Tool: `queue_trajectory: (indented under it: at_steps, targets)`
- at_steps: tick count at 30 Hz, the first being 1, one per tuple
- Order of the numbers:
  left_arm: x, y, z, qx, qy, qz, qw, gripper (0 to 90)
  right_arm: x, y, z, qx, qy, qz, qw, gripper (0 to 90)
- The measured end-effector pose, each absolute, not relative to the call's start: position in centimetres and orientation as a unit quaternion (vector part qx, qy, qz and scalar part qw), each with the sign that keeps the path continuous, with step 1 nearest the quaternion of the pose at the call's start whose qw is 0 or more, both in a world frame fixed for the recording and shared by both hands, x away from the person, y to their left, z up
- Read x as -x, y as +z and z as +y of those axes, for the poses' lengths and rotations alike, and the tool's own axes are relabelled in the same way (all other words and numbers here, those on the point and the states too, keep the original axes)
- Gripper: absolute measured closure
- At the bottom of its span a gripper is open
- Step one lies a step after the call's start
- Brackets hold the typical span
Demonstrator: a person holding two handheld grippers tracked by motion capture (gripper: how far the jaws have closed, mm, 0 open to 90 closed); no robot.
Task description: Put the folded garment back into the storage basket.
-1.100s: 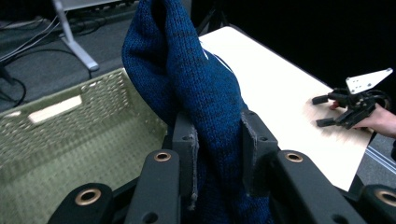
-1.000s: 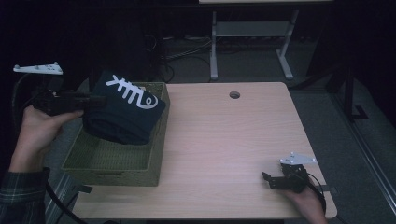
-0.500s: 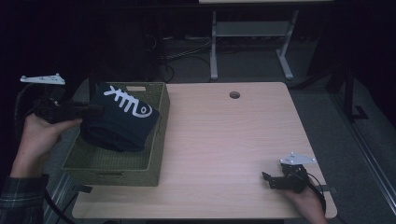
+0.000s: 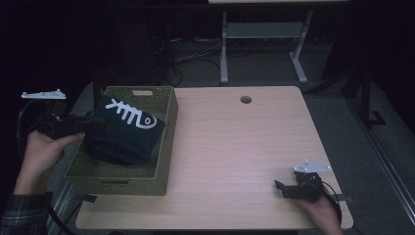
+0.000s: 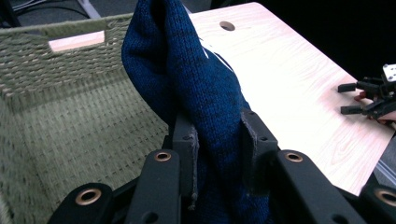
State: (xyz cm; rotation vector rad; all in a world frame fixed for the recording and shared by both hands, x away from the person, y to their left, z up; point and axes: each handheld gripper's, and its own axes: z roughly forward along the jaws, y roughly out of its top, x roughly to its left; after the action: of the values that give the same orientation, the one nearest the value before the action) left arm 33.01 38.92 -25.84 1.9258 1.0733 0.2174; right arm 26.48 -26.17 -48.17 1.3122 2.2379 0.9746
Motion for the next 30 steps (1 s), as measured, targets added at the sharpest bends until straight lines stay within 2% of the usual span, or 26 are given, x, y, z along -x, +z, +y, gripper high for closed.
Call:
queue_trajectory:
  at_steps: [16, 30]
  targets:
    - [-33.5, -28.4, 38.7, -0.772, 0.057, 0.438, 0.457, 70.9, -26.5, -48.2, -26.2, -0.466, 0.346, 0.793, 0.184, 12.7]
    - [-35.3, -32.8, 39.7, -0.766, 0.029, 0.469, 0.438, 70.6, -26.5, -48.2, -26.2, -0.466, 0.345, 0.793, 0.184, 12.6]
